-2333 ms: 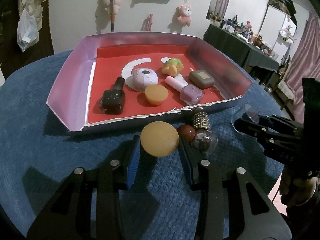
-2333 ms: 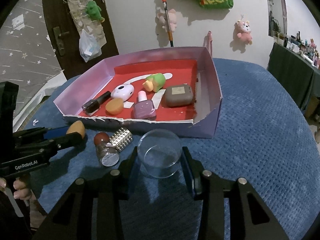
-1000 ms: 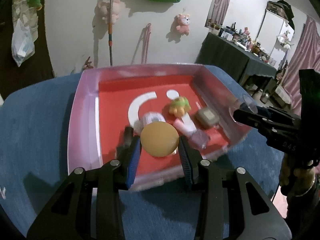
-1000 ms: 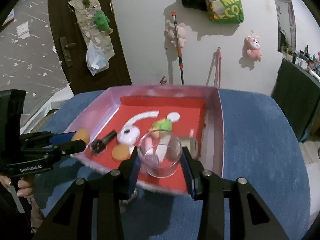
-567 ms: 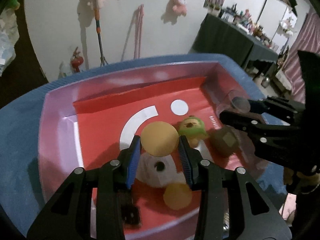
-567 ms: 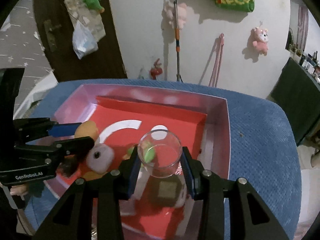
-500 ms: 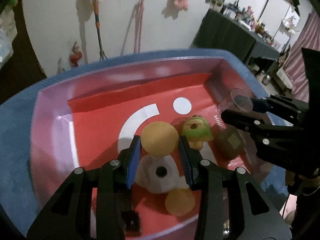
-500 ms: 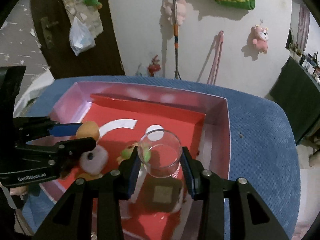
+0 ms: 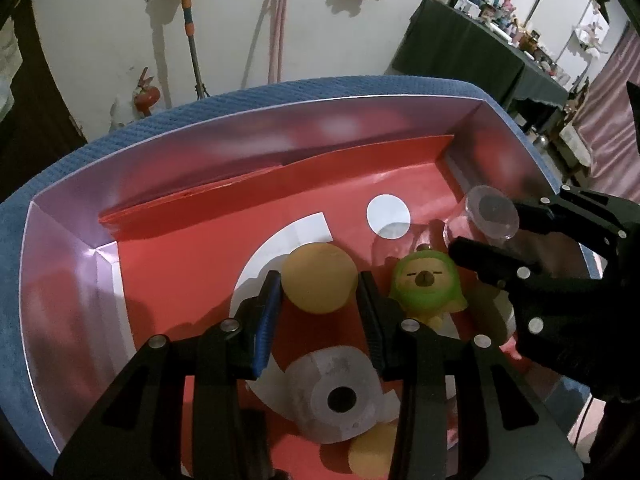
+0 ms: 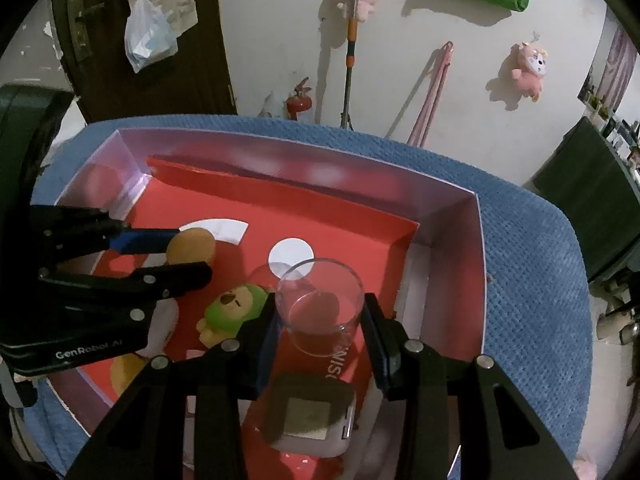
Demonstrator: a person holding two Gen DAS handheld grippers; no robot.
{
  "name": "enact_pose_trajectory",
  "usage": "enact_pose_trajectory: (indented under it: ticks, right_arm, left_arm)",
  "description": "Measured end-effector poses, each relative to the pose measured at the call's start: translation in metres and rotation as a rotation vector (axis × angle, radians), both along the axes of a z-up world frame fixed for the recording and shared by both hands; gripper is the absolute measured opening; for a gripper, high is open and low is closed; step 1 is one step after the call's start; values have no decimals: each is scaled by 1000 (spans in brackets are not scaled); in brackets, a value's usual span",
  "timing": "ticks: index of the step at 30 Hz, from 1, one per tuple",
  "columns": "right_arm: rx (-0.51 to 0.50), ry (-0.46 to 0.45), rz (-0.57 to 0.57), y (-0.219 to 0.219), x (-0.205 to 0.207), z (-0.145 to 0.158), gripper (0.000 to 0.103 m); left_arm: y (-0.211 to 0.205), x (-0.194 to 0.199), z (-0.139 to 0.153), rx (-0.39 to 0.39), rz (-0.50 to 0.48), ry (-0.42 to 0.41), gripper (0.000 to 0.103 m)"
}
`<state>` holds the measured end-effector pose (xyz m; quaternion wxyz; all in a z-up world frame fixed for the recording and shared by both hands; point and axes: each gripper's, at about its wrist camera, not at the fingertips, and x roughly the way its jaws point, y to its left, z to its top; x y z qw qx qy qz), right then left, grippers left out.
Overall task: Organize rigid objects
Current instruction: 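Carry the tan compact and clear cup into the red box and release them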
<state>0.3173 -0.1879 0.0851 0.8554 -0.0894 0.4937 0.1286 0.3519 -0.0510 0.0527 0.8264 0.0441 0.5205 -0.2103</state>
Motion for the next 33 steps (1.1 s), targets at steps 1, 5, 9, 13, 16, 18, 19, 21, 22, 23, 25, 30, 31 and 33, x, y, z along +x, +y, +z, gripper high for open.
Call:
enact_pose_trajectory:
  ticks: [1,5,9,13,16,18,19,21,22,23,25,30,31,33]
  right_arm:
    - [-4,4,4,1,0,-1,42]
    - [-29,12,3,3,0,-2,42]
    - [-54,14,5,6,-1,-4,42]
    - [-73,16,6,8,-1,-5,42]
    - [-93,18,11,9,-2,-7,42]
    - [-108,16,15,10,-2,-7,42]
    - [-112,15,16,11,-3,-7,42]
    - [-119,16,18,12,-3,-7,42]
    - [-120,16,18,12,-3,-7,42]
    - [-120,17,19,12,-3,-7,42]
    - [-120,17,19,12,-3,-7,42]
    - [-114,22,21,14,-4,-6,42]
    - [-113,22,21,14,-4,-6,42]
    - [-116,22,22,14,-4,-6,42]
  left_arm:
    - [0,1,-1,2,-2,3,36]
    - [-3,0,0,3,-4,2,36]
    - [-3,2,-2,-2,1,7,36]
    - [-4,0,-3,4,-1,4,36]
    - [-5,0,-3,6,1,3,36]
    - [-5,0,-3,6,1,3,36]
    - [-5,0,-3,6,1,3,36]
    - [-5,0,-3,7,1,2,36]
    - [-5,0,-3,8,0,1,36]
    - [-5,0,-3,8,-1,0,36]
    - [-5,0,-3,5,-3,1,36]
    - [-5,-1,-3,-16,-10,12,37]
    - [-5,-1,-2,-18,-10,9,38]
    - [-4,-3,0,-22,-7,-3,49]
